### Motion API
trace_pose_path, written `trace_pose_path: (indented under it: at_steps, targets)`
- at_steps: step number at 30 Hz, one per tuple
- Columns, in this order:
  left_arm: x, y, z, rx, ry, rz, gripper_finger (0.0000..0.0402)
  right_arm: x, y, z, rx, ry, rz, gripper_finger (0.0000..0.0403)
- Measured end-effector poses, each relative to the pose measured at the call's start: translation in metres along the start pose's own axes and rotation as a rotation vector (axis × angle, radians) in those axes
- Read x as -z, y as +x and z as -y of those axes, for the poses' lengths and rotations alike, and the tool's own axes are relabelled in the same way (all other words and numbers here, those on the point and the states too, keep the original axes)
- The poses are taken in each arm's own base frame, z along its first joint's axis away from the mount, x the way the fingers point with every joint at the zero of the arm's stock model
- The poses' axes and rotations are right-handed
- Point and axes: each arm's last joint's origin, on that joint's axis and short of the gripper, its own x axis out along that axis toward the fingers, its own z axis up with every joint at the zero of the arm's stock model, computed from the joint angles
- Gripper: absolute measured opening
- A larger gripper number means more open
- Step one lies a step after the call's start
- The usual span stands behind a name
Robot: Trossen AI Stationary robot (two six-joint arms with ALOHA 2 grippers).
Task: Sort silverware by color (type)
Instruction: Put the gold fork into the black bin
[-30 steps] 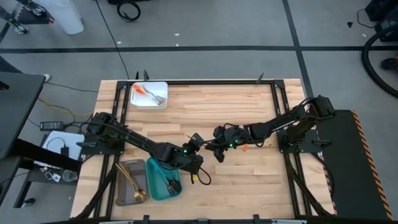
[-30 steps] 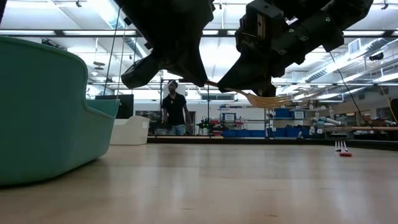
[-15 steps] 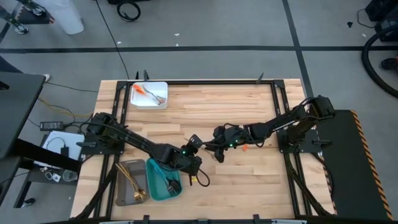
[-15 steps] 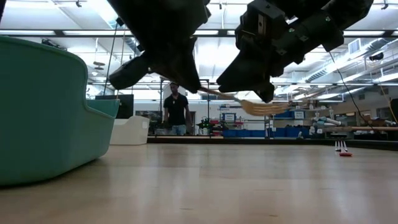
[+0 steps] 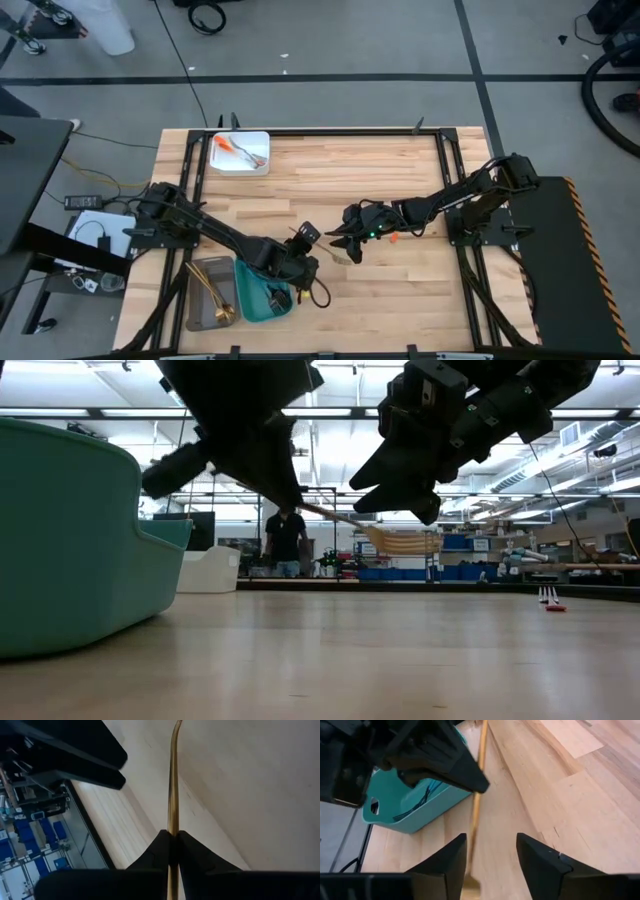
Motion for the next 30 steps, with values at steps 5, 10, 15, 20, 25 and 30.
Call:
trace_pose_path:
  at_steps: [5,10,15,20,25,30]
  targets:
    - [0.004,-0.013,-0.002,0.023,-0.020,0.012,0.0026,0.000,0.000,0.000,-0.007,-0.019,0.002,0.0196]
    - [0.012,-0.028,-0.008,0.083,-0.063,0.037,0.0026,-0.003,-0.001,-0.002,-0.031,-0.038,0.018,0.0198]
    - [0.021,-0.040,-0.004,0.142,-0.026,0.011,0.0026,-0.007,-0.003,-0.005,-0.061,-0.056,0.048,0.0198]
    - [0.026,-0.046,0.003,0.189,-0.060,-0.033,0.0026,-0.008,-0.005,-0.005,-0.060,-0.073,0.047,0.0198]
    - [0.025,-0.054,0.009,0.222,-0.056,-0.027,0.0026,-0.009,-0.007,-0.006,-0.060,-0.083,0.048,0.0198]
    - [0.027,-0.063,0.011,0.250,-0.075,-0.029,0.0026,-0.009,-0.007,-0.005,-0.055,-0.091,0.046,0.0198]
